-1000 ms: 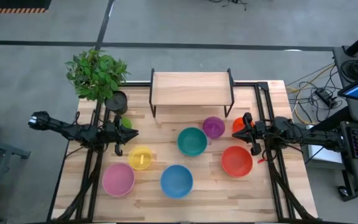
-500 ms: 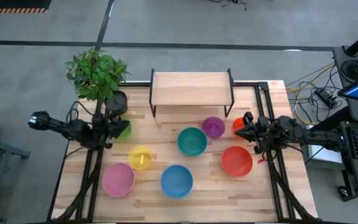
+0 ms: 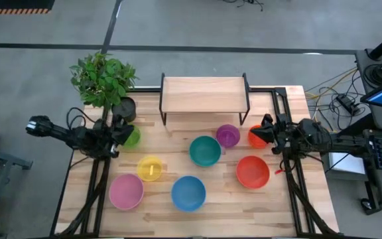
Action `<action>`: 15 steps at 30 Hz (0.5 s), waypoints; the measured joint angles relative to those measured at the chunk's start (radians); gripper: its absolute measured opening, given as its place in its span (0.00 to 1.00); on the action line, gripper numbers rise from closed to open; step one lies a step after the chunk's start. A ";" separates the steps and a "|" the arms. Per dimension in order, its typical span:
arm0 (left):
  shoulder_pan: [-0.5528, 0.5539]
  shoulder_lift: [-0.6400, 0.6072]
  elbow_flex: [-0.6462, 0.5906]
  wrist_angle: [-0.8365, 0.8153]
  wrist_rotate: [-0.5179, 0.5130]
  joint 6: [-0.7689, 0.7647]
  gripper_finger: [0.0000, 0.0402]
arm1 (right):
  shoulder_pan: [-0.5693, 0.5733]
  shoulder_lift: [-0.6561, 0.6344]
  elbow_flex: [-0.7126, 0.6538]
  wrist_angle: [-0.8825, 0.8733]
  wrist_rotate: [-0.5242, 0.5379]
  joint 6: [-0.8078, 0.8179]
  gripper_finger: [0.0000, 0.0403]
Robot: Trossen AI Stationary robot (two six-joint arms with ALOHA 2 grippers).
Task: Place and stack bowls onto a shelf
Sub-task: Put the big dark green bowl on the shelf
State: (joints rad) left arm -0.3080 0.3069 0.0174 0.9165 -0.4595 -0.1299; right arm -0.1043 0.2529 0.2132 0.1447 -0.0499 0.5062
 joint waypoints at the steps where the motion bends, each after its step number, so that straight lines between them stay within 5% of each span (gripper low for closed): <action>1: 0.000 0.011 0.000 0.030 0.000 0.024 0.09 | 0.000 0.032 0.037 -0.046 0.007 -0.002 0.02; 9: 0.000 0.064 0.032 0.090 -0.004 0.230 0.09 | 0.000 0.315 0.387 -0.525 0.009 -0.010 0.02; 15: 0.000 0.067 0.112 0.010 -0.013 0.328 0.09 | 0.008 0.526 0.611 -0.777 -0.019 -0.164 0.02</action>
State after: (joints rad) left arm -0.3080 0.3740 0.1290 0.9264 -0.4726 0.1985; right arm -0.0966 0.7788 0.8237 -0.6322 -0.0685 0.3426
